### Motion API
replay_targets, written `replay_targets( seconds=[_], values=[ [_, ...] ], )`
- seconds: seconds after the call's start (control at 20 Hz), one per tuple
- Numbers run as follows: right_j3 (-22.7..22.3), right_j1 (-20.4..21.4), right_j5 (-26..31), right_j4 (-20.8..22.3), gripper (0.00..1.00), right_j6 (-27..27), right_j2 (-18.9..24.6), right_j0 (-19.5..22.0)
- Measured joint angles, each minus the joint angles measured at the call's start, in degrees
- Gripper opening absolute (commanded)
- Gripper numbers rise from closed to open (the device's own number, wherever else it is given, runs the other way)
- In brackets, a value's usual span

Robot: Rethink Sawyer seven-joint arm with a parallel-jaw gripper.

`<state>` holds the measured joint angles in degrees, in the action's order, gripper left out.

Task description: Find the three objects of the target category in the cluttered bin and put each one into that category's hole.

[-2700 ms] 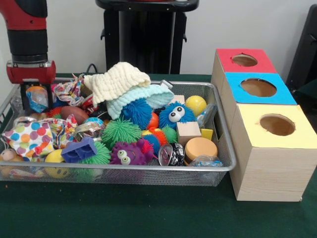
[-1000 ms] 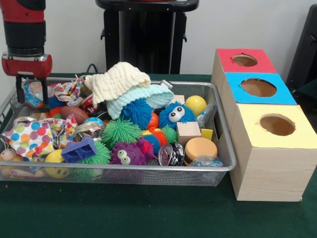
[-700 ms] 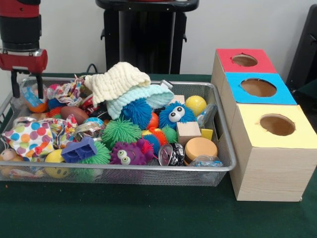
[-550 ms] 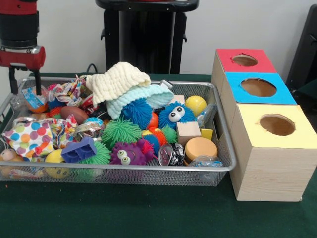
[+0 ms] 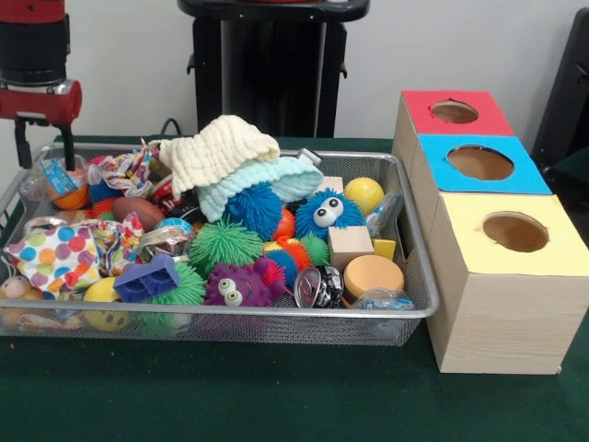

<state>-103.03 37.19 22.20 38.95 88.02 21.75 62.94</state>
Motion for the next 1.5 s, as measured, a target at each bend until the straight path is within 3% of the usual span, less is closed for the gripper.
replay_targets(
  seconds=[1.05, 1.25, 1.5],
  values=[
    [0.0, -0.1, 0.0, 0.5, 1.00, 0.0, 2.6, 2.0],
    [0.0, -0.5, 0.6, 4.4, 1.00, -1.9, 6.3, 3.9],
    [0.0, -2.2, 2.0, 9.2, 1.00, -8.4, 10.6, 6.2]
  ],
)
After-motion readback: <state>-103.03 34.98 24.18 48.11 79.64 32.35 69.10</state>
